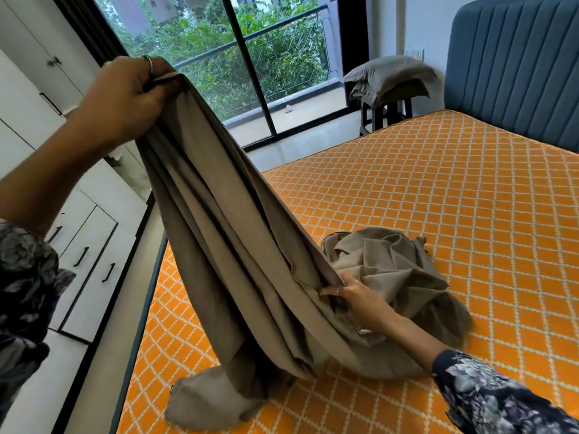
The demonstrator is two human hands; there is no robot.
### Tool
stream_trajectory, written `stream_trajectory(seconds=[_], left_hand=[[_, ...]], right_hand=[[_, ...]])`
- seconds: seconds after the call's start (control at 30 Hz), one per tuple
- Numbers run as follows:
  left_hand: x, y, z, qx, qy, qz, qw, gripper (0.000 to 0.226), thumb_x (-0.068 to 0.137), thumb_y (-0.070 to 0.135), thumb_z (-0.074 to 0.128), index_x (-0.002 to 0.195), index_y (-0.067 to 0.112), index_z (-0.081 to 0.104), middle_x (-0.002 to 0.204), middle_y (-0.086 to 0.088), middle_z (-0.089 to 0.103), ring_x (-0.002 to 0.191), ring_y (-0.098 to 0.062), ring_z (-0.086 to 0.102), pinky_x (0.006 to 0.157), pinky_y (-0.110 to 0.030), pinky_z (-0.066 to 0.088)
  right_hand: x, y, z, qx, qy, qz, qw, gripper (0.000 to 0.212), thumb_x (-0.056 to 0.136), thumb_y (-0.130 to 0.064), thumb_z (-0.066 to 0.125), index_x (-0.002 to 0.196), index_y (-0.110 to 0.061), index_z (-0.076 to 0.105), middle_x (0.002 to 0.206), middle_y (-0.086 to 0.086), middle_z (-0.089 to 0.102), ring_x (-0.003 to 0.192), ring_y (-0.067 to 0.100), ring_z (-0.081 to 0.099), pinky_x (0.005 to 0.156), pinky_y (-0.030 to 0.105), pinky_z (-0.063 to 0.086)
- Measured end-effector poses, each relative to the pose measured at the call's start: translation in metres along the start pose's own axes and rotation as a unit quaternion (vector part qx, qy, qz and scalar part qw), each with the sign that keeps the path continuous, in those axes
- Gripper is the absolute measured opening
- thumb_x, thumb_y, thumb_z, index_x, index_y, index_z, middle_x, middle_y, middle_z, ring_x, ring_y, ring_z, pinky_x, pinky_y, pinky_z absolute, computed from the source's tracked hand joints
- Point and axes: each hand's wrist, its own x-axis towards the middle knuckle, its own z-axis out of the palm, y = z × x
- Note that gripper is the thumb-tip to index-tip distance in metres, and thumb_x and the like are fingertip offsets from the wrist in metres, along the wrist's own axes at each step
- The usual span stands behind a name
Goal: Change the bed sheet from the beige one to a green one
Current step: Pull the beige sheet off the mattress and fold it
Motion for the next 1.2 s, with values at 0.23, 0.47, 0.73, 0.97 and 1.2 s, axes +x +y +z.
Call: stream_trajectory(seconds=[0.23,0.47,0.73,0.97,1.2], left_hand=[[0.002,-0.010,0.001,0.012,-0.008,-0.009,1.000,0.023,0.099,0.020,0.048,0.106,0.004,0.063,0.090,-0.014,0.060,0.081,-0.021,0.053,0.076,-0.029,0.039],[-0.003,-0.018,-0.003,0.035,-0.012,-0.015,0.999,0.022,0.099,0.018,0.048,0.104,0.003,0.064,0.088,-0.012,0.060,0.065,0.002,0.054,0.068,-0.024,0.036],[-0.022,-0.029,-0.006,0.081,-0.018,-0.030,0.996,0.021,0.097,0.012,0.051,0.107,0.000,0.065,0.090,-0.018,0.064,0.079,-0.022,0.054,0.075,-0.031,0.041],[-0.053,-0.070,-0.021,0.125,-0.002,-0.093,0.988,0.021,0.095,0.009,0.054,0.108,-0.001,0.066,0.096,-0.028,0.065,0.093,-0.045,0.060,0.086,-0.047,0.045],[-0.076,-0.116,-0.050,0.082,0.052,-0.207,0.974,0.031,0.092,0.037,0.054,0.092,0.008,0.066,0.081,-0.025,0.065,0.081,-0.041,0.063,0.075,-0.045,0.046]], right_hand=[[0.010,-0.016,0.019,0.039,-0.095,0.031,0.994,0.048,0.084,-0.017,0.050,0.128,-0.035,0.055,0.136,0.001,0.033,0.124,0.027,0.044,0.102,0.040,0.042],[0.016,-0.021,0.030,-0.061,-0.114,0.065,0.989,0.056,0.084,-0.049,0.054,0.133,-0.024,0.053,0.131,0.002,0.039,0.122,0.025,0.039,0.103,0.042,0.034],[0.006,0.003,0.034,-0.084,-0.208,0.077,0.971,0.054,0.090,-0.060,0.047,0.124,-0.019,0.058,0.131,0.000,0.045,0.116,0.023,0.044,0.099,0.038,0.040],[0.036,-0.009,-0.054,-0.141,-0.271,0.027,0.952,0.020,0.099,-0.025,0.044,0.097,-0.013,0.060,0.098,0.001,0.061,0.082,0.017,0.053,0.070,0.022,0.039],[0.100,-0.040,-0.318,-0.167,0.270,0.039,0.947,0.032,0.097,-0.011,0.042,0.089,0.014,0.061,0.085,0.025,0.057,0.089,0.040,0.058,0.068,0.030,0.031]])
